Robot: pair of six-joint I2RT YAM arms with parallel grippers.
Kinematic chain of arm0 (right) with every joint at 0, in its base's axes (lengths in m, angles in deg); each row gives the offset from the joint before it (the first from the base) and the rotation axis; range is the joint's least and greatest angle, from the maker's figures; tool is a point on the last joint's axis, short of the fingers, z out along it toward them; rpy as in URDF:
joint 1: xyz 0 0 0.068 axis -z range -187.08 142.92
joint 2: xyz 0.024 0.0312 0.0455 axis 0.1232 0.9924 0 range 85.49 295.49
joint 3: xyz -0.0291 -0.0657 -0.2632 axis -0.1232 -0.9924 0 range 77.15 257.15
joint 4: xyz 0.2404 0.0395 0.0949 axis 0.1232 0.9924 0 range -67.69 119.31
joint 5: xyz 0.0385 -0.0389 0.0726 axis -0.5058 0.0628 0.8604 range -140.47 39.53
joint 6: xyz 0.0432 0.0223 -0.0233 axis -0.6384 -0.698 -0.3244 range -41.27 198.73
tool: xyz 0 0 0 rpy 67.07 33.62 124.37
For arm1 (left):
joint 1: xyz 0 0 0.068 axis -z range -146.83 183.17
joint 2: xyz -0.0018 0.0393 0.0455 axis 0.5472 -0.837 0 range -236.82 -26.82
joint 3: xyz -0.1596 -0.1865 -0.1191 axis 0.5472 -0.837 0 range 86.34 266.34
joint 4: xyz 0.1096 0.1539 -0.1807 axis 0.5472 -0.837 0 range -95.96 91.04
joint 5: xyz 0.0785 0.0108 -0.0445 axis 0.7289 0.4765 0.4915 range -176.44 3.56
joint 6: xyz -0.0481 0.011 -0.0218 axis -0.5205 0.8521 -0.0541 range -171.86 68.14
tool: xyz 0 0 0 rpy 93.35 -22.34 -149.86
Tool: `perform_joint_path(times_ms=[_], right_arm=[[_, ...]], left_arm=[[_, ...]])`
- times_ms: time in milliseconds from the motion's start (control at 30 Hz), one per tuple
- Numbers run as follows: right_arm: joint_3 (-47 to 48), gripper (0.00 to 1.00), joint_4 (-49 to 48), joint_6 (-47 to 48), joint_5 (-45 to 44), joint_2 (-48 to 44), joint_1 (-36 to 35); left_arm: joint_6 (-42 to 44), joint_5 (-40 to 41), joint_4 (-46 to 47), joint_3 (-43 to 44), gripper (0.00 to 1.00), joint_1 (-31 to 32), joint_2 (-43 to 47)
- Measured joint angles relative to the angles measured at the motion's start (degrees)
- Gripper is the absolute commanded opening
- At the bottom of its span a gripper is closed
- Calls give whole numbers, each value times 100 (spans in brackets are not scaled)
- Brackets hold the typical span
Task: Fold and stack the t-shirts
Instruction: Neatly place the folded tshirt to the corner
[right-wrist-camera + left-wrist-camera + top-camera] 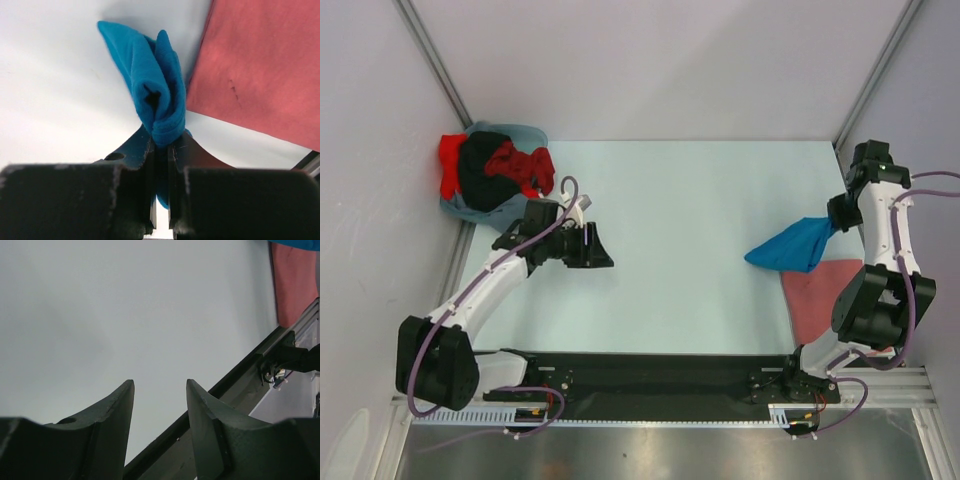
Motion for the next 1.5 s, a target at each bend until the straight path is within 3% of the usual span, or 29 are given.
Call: perform_joint_path(times_ms=[867,1500], right_arm=[[1169,0,1003,-144,-122,48,839],[898,0,1045,-72,-120,17,1344]], left_arm=[[-9,-461,295,0,50,-11,-225],[-59,-669,437,0,50,-13,-509]])
